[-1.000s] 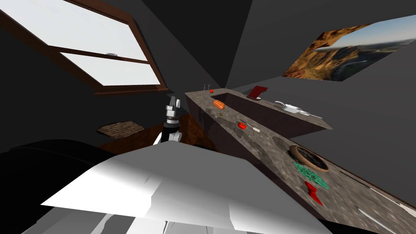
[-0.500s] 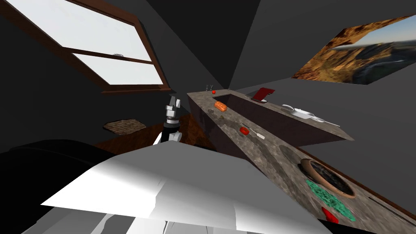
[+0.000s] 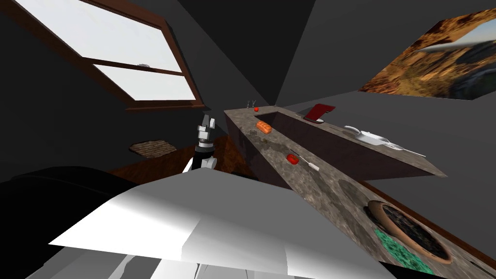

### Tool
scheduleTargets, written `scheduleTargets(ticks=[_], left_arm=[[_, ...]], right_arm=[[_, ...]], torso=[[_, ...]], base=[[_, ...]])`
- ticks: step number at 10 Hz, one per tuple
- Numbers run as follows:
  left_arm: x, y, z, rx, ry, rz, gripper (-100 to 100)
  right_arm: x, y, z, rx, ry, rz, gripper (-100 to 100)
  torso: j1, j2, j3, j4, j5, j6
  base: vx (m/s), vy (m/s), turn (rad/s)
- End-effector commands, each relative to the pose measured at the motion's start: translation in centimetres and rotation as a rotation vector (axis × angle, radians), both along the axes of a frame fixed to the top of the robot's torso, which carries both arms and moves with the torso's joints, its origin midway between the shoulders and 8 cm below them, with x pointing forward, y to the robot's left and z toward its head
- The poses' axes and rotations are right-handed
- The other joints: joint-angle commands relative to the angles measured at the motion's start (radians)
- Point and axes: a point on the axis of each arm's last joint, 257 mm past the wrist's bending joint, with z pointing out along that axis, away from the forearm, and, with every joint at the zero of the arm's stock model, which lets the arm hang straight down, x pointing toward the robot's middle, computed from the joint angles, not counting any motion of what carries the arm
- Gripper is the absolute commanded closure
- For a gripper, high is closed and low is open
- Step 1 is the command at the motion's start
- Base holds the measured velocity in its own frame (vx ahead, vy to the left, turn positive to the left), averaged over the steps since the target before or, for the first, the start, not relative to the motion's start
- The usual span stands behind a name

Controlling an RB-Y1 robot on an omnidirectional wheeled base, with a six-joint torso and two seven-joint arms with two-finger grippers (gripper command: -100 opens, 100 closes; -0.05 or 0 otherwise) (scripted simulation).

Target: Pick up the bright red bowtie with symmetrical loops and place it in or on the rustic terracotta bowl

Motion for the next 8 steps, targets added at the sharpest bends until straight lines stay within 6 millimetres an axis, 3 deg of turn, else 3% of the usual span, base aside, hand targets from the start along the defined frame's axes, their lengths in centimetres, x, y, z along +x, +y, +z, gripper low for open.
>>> scheduleTargets(ticks=[1,8], left_arm=[[0.0,0.0,0.0,0.000,0.000,0.000,0],[0.0,0.0,0.0,0.000,0.000,0.000,0]], right_arm=[[0.3,0.1,-0.1,-0.011,-0.002,-0.008,-100],[0.9,1.8,-1.3,-0.004,-0.006,-0.036,-100]], torso=[[0.000,0.000,0.000,0.000,0.000,0.000],[-0.001,0.003,0.002,0.001,0.000,0.000]], base=[[-0.049,-0.042,0.072],[-0.046,-0.026,0.053]])
